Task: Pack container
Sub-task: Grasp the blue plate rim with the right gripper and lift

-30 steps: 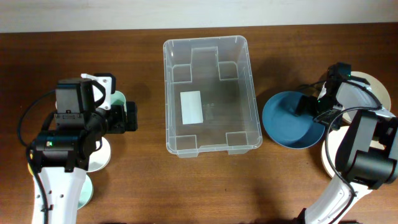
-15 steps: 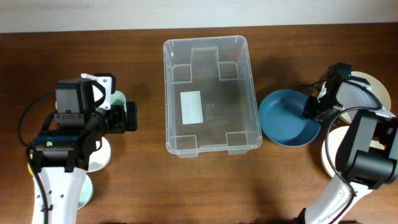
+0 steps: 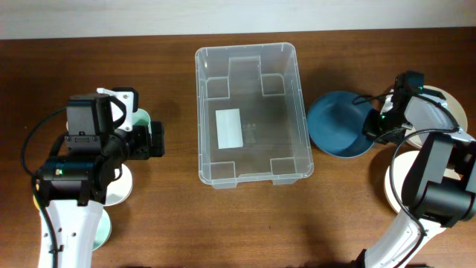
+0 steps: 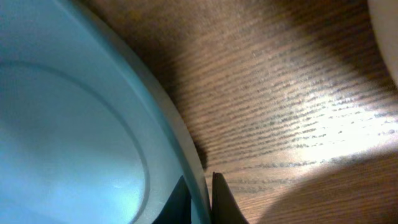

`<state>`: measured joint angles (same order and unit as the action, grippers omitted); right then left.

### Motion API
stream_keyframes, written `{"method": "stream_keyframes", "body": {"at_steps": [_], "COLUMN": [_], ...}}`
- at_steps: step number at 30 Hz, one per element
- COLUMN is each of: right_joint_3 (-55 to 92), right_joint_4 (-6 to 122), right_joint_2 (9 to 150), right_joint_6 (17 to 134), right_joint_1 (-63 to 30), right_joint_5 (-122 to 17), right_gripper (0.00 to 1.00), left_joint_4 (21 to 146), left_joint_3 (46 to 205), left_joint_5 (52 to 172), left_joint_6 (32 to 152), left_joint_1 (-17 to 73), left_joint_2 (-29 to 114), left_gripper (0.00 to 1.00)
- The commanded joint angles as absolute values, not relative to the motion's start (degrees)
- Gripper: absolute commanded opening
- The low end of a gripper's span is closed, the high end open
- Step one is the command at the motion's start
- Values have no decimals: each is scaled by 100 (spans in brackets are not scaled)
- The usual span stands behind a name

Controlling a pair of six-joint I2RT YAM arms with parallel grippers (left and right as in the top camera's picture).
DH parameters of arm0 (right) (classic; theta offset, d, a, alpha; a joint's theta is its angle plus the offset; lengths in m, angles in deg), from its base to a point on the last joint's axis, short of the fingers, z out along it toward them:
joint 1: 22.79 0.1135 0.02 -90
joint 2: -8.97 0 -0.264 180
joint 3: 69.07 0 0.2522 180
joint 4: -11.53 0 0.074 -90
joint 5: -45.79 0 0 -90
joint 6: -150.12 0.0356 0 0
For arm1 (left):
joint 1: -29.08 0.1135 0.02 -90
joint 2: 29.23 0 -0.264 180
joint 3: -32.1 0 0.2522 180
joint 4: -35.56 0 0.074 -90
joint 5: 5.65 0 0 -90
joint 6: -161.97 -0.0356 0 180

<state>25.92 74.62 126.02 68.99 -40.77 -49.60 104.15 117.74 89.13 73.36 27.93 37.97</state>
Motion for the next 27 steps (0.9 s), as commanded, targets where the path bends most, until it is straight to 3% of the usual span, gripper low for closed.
{"method": "stream_keyframes", "body": {"at_steps": [1, 14, 27], "right_joint_3": [2522, 2597, 3237], "right_joint_4": [7438, 7142, 7147], "right_joint_2": [12709, 12635, 11249], "right_joint_6": [6942, 6940, 6964], "right_joint_1": [-4090, -4092, -4090], "right_joint_5": [-4510, -5742, -5777], "right_gripper": [4, 4, 4], "left_joint_4": [10400, 10400, 10404], "left_joint_3": [11905, 11905, 11905], "left_joint_5": [9020, 9015, 9015], "left_joint_6": [7373, 7371, 7371], "left_joint_1": [2813, 2813, 2813], "left_joint_2": [3823, 3823, 3823], "left_gripper": [100, 100, 100]}}
